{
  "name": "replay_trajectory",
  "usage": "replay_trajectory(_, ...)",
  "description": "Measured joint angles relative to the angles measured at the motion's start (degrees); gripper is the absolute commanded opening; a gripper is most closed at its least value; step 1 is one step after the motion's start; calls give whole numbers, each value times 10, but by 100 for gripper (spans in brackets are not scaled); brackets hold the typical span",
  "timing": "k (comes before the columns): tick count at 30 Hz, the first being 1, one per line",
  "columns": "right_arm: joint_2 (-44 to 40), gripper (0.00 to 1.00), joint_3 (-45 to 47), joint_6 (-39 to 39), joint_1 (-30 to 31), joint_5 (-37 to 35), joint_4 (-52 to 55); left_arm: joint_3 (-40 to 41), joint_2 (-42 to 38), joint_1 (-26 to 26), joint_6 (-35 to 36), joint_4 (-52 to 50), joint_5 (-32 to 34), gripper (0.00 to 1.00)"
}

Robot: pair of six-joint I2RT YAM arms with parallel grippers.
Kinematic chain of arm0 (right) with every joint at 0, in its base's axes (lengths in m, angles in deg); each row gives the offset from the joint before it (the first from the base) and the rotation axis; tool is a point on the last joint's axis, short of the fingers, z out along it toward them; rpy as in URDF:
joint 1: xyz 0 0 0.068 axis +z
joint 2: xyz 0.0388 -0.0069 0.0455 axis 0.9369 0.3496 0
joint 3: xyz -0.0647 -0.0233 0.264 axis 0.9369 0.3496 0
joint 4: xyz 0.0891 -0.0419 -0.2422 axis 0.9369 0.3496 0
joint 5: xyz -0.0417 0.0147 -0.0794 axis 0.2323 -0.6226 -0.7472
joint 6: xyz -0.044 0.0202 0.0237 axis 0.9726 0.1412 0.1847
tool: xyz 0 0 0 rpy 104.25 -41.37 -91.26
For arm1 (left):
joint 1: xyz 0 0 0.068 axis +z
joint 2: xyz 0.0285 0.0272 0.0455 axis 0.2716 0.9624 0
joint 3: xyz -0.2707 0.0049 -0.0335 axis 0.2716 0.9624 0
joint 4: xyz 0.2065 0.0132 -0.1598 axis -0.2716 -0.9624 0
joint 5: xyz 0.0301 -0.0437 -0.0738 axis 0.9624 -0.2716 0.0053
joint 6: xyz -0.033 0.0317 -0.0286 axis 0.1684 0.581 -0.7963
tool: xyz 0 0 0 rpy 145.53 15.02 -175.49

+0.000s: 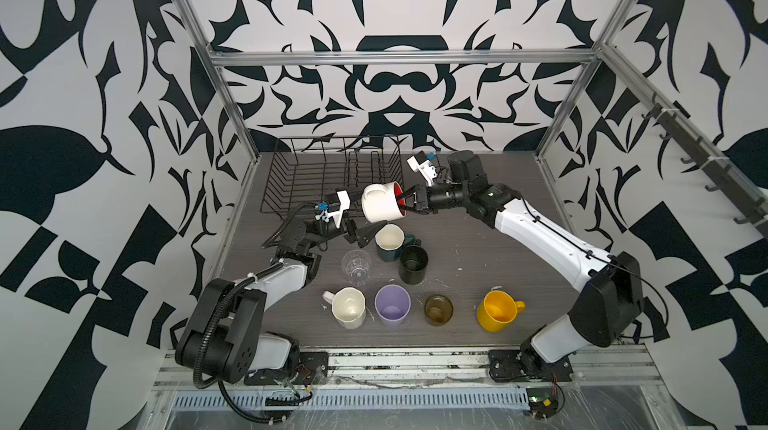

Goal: Load cups into a dish rack
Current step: Place the cup upside down at the dish rack.

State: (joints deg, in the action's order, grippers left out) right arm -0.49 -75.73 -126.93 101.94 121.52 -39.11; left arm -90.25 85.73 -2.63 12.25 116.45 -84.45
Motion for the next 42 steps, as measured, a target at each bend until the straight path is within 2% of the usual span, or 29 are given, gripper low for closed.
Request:
replay_trajectory(22, 20, 0, 0, -37, 27, 29, -54, -17, -8, -8, -27, 1, -33, 100)
replay_trajectory(26, 23, 0, 0, -49, 29, 40, -70, -18, -14, -8, -31, 1, -38, 97)
replay_trajectory(34, 24, 0, 0, -63, 30, 61, -76, -24, -15, -7, -45, 4, -51, 86)
replay_trajectory(39, 25, 0, 0, -64, 30, 66, -81, -26, -17, -7, -46, 4, -52, 71)
replay_trajectory(42, 25, 0, 0, -64, 30, 66, -81, -26, -18, -7, -47, 4, -52, 54)
